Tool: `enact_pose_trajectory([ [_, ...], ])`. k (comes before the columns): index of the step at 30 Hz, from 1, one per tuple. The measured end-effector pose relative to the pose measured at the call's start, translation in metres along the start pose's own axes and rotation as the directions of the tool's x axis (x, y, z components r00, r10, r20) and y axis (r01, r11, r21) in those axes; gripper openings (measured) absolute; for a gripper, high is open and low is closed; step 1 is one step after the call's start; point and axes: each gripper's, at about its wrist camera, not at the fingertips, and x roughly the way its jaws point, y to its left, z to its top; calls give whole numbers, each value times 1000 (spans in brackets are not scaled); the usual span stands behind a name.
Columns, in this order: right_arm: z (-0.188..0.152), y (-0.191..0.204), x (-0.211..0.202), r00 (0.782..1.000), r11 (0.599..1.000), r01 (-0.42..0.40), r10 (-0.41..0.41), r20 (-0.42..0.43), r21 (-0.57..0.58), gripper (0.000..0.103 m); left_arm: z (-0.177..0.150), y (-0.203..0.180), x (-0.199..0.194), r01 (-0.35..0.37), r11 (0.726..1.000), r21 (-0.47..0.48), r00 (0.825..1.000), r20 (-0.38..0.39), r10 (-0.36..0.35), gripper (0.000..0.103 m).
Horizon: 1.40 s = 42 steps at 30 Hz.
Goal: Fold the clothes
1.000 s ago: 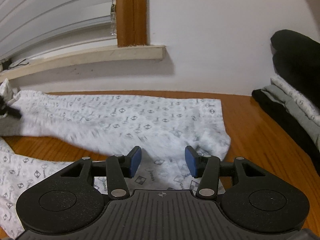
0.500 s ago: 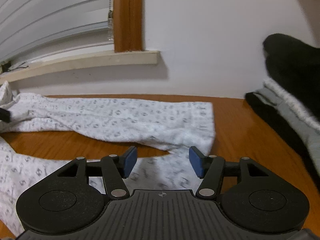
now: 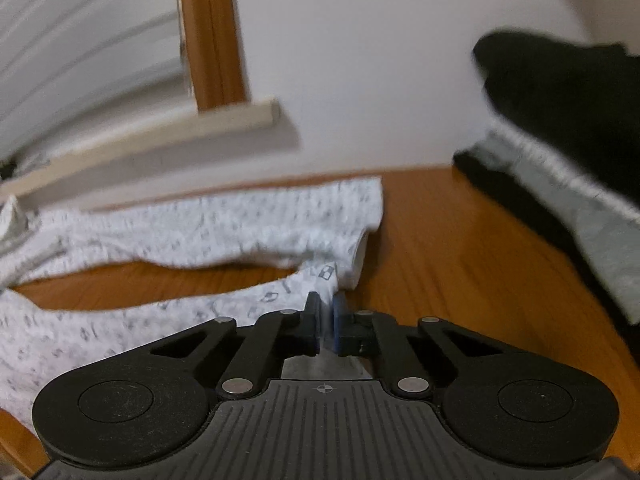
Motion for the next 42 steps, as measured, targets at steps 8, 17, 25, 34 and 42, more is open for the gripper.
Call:
enact_pose_trajectory([
  [8,-10,-12,-46,993,999,30,-33,117,27,6,-1,-4,-13,8,1000,29,997,77,-11,4],
  [17,-8,-19,-70,991,999,46,-46,127,6,6,33,2,-44,-22,1000,5,970,241,20,4],
  [25,11,-22,-105,973,999,40,-48,224,36,5,61,-8,-60,-46,998,44,944,329,28,4],
  [34,73,-28,-93,966,995,92,-98,241,32,5,119,36,-13,-112,993,34,946,310,96,4],
  [42,56,-37,9,990,989,135,-137,27,63,23,103,85,76,-131,988,-77,982,128,140,4],
])
